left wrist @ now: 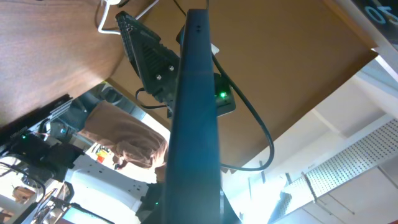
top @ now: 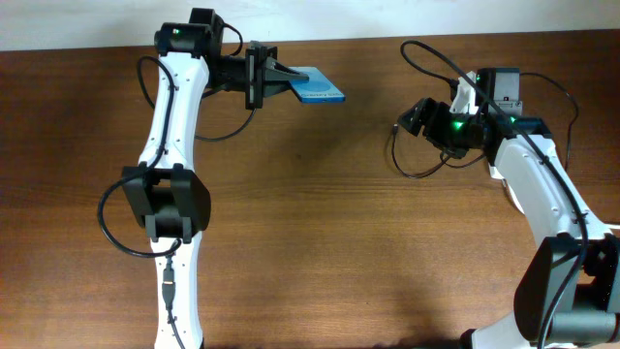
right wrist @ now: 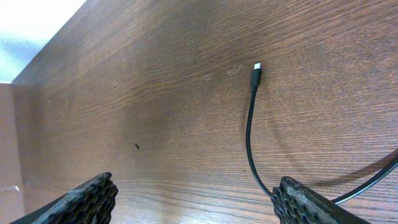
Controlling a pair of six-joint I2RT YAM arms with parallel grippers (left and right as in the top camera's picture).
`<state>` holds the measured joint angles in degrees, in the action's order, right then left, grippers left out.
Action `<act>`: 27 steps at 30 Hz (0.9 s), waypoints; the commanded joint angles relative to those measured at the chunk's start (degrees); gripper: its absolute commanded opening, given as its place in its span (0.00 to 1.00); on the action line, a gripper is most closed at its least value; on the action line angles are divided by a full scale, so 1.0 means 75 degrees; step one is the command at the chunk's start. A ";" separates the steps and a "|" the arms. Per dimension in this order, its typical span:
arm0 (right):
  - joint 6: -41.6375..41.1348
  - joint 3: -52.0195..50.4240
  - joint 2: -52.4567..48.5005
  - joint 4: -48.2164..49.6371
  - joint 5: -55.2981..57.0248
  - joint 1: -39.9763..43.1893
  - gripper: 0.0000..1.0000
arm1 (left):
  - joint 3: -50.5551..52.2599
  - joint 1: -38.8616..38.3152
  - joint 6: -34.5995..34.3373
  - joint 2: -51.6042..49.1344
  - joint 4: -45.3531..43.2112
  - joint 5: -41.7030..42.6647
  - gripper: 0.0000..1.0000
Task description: Plug charger to phone and switch on socket
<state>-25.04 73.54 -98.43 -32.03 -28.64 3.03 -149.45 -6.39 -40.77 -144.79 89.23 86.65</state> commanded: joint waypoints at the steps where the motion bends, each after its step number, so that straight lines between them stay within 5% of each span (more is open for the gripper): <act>1: 0.0114 0.0035 0.0087 -0.0015 -0.0076 0.0000 0.85 | 0.0006 0.0073 0.0868 0.0035 -0.0137 0.0455 0.00; 5: 0.0117 0.0035 0.0085 0.0009 0.0262 0.0000 0.85 | 0.0009 0.0073 0.2643 0.0035 -0.0201 0.0460 0.00; 10: 0.0484 0.0035 -0.0125 0.0408 0.0344 -0.0015 0.70 | 0.0009 0.0111 0.4954 0.0035 -0.0286 -0.0629 0.00; 27: 0.0388 0.0192 -0.3115 0.2430 -0.1131 -0.0006 0.47 | 0.0009 0.0125 0.4727 0.0035 0.0396 -0.0554 0.00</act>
<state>-22.31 73.78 -120.33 -14.44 -35.09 3.01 -149.45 -5.91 -6.22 -144.81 91.66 80.14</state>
